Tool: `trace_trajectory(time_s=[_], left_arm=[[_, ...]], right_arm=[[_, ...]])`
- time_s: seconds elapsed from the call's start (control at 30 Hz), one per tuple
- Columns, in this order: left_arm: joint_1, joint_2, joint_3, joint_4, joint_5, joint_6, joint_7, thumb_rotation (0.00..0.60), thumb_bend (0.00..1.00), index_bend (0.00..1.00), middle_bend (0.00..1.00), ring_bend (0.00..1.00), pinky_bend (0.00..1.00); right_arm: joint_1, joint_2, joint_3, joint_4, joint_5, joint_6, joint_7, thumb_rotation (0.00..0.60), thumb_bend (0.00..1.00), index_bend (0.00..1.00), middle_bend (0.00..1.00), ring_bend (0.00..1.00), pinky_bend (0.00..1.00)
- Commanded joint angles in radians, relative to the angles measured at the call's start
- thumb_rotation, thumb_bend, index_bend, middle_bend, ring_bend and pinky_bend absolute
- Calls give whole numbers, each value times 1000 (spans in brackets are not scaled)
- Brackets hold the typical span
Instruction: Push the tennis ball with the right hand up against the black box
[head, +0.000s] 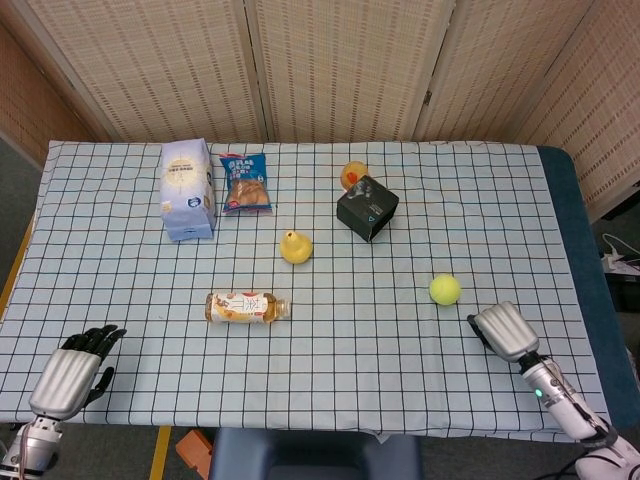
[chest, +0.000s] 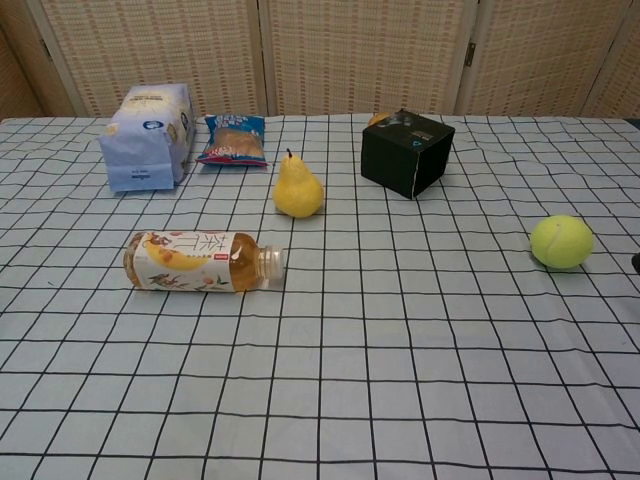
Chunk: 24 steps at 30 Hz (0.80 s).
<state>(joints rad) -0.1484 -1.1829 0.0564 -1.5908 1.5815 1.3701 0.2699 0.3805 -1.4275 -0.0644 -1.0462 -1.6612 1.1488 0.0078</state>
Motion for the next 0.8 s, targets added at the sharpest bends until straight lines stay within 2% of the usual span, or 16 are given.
trace_trajectory(time_s=[0.03,0.3,0.8], left_arm=[[-1,-1,0,0,-1,-3,2,600,465,202,177,196,302],[-2,-1,0,-1,-1,-3,4,600,465,205,178,199,303],[0,1,1,-1,3,3,-2,600,465,212,178,202,303]], right_arm=[[9,-41,-11,55,-12,1,39,600,890,1000,914,920,829],[31,-104,-23,148,-34,5,94,600,890,1000,914,920,829],[69,-203,7,280,-11,13,160,600,890,1000,914,920,829]])
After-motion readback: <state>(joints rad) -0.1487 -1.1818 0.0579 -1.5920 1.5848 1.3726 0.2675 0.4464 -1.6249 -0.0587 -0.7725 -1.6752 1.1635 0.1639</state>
